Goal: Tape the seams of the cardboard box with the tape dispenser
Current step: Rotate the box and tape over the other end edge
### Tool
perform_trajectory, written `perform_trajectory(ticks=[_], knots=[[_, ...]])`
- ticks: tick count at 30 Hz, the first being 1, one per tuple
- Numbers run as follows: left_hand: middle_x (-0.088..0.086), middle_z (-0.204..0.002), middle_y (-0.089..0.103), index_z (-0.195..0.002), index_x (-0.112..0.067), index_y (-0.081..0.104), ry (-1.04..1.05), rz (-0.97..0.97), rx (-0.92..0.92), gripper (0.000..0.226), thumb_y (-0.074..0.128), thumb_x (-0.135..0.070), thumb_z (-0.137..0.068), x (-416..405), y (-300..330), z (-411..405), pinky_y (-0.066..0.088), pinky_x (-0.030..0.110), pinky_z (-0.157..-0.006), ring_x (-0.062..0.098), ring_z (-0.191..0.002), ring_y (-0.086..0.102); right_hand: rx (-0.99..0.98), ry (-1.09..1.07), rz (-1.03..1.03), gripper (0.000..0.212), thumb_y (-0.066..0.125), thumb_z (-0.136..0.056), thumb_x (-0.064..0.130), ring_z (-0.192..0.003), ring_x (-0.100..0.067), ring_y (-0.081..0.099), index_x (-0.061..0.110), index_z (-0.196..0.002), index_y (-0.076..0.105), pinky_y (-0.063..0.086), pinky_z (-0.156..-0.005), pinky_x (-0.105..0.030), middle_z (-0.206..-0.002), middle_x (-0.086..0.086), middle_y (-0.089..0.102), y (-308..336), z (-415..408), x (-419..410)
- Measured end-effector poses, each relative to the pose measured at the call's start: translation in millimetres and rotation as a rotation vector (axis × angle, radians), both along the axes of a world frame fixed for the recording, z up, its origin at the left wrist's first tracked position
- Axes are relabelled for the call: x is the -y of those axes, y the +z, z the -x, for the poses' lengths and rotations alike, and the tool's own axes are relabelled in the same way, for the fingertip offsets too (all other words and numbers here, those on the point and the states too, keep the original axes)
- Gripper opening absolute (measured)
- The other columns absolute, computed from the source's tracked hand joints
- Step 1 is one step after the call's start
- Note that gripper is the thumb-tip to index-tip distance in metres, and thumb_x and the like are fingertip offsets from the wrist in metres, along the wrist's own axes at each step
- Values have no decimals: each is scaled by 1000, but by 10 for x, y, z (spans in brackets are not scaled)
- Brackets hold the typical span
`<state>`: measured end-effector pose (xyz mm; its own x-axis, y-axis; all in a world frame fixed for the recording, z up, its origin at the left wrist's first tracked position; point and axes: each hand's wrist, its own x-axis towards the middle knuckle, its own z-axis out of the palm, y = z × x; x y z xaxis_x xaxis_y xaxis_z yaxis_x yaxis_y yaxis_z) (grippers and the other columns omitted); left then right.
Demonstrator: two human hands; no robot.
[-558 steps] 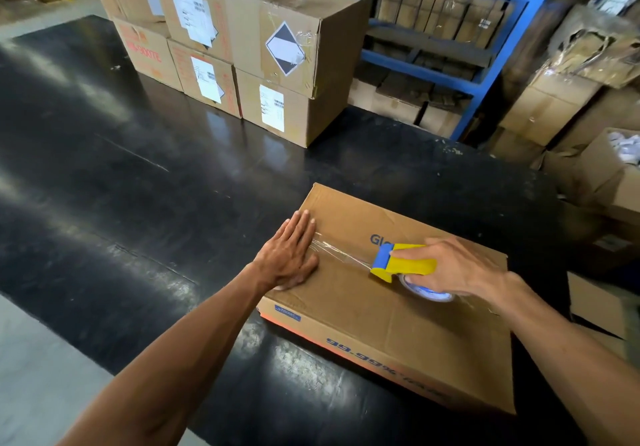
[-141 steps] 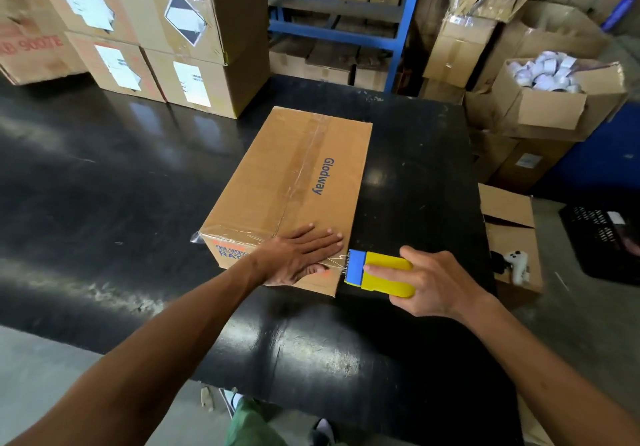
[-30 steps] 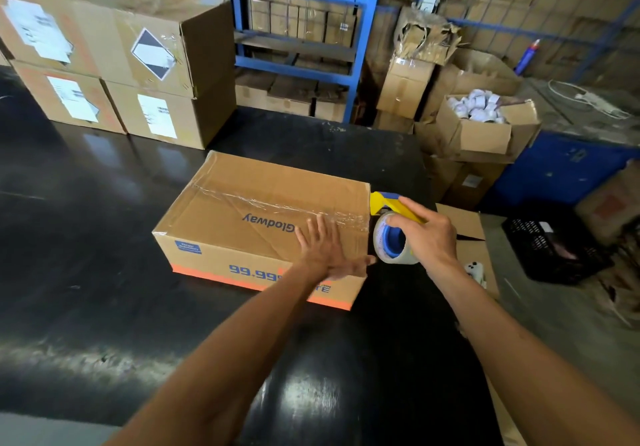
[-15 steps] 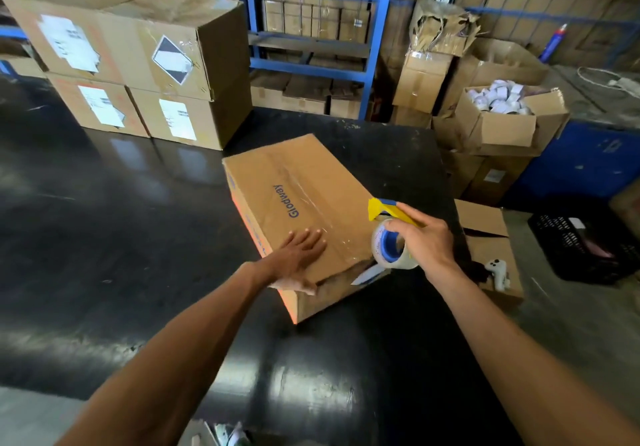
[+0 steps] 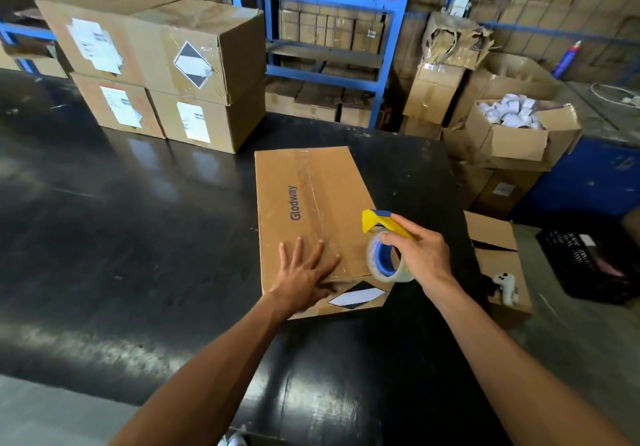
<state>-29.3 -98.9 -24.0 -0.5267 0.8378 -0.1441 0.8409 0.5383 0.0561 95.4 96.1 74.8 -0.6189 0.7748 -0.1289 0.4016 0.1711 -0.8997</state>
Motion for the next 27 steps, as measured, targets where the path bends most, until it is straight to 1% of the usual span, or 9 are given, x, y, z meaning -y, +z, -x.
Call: perform_trajectory(ticks=[3, 5, 7, 11, 14, 16, 20, 22, 27], knots=[[1, -165, -11, -149, -49, -10, -165, 32, 29, 81, 50, -54, -94, 152, 45, 311, -9, 66, -114, 49, -145, -16, -9, -13, -14, 52, 83, -67, 40, -105, -11, 59, 40, -117, 69, 47, -85, -27, -111, 14, 68, 48, -46, -15], [-1, -165, -10, -140, -60, -19, -270, 51, 38, 87, 54, -47, -94, 248, 64, 484, -12, 58, -115, 43, -145, -19, -4, -20, -21, 50, 83, -65, 42, -105, -10, 59, 45, -113, 69, 49, -92, -31, -110, 16, 68, 70, -60, -33], [-4, -165, -9, -131, -65, -29, -319, 31, 3, 93, 54, -47, -94, 299, 11, 544, -11, 56, -116, 40, -147, -18, 2, -24, -10, 51, 83, -65, 41, -106, -11, 60, 44, -113, 69, 50, -92, -32, -111, 15, 68, 78, -66, -27], [-2, -166, -1, -148, -52, -6, -311, -46, -48, 83, 56, -48, -93, 262, -103, 401, 0, 64, -118, 42, -149, -10, 1, 2, 15, 51, 83, -68, 37, -106, -10, 58, 39, -117, 69, 45, -80, -24, -111, 14, 67, 61, -62, 46], [0, -166, -2, -153, -45, 2, -281, -55, -46, 80, 56, -47, -94, 190, -106, 275, -2, 65, -117, 43, -148, -12, 12, 33, 17, 50, 83, -71, 35, -102, -8, 55, 39, -119, 69, 41, -78, -23, -108, 16, 63, 52, -26, 93], [1, -166, -3, -152, -44, 0, -250, -63, -37, 81, 55, -47, -94, 159, -105, 178, -2, 65, -117, 43, -148, -12, 16, 52, 20, 50, 83, -71, 35, -102, -7, 53, 39, -119, 69, 41, -79, -23, -109, 15, 63, 39, 1, 118], [1, -166, -6, -148, -44, -10, -211, -50, -47, 83, 53, -47, -95, 136, -76, 62, 0, 66, -117, 42, -149, -13, 17, 104, 10, 49, 82, -72, 35, -99, -5, 52, 40, -119, 69, 38, -71, -16, -110, 15, 63, -7, -2, 158], [-1, -166, -8, -149, -45, -12, -190, -35, -42, 83, 53, -48, -95, 127, -62, 41, -1, 66, -117, 41, -149, -14, 7, 133, 20, 48, 83, -72, 35, -102, -5, 55, 40, -118, 69, 38, -70, -15, -110, 16, 65, -39, -33, 159], [0, -166, -9, -147, -44, -15, -135, -44, -24, 82, 49, -50, -97, 45, -40, -94, -1, 66, -117, 41, -149, -13, 6, 163, 18, 47, 83, -68, 41, -108, -7, 58, 47, -112, 68, 43, -86, -23, -112, 16, 69, -101, -124, 145]])
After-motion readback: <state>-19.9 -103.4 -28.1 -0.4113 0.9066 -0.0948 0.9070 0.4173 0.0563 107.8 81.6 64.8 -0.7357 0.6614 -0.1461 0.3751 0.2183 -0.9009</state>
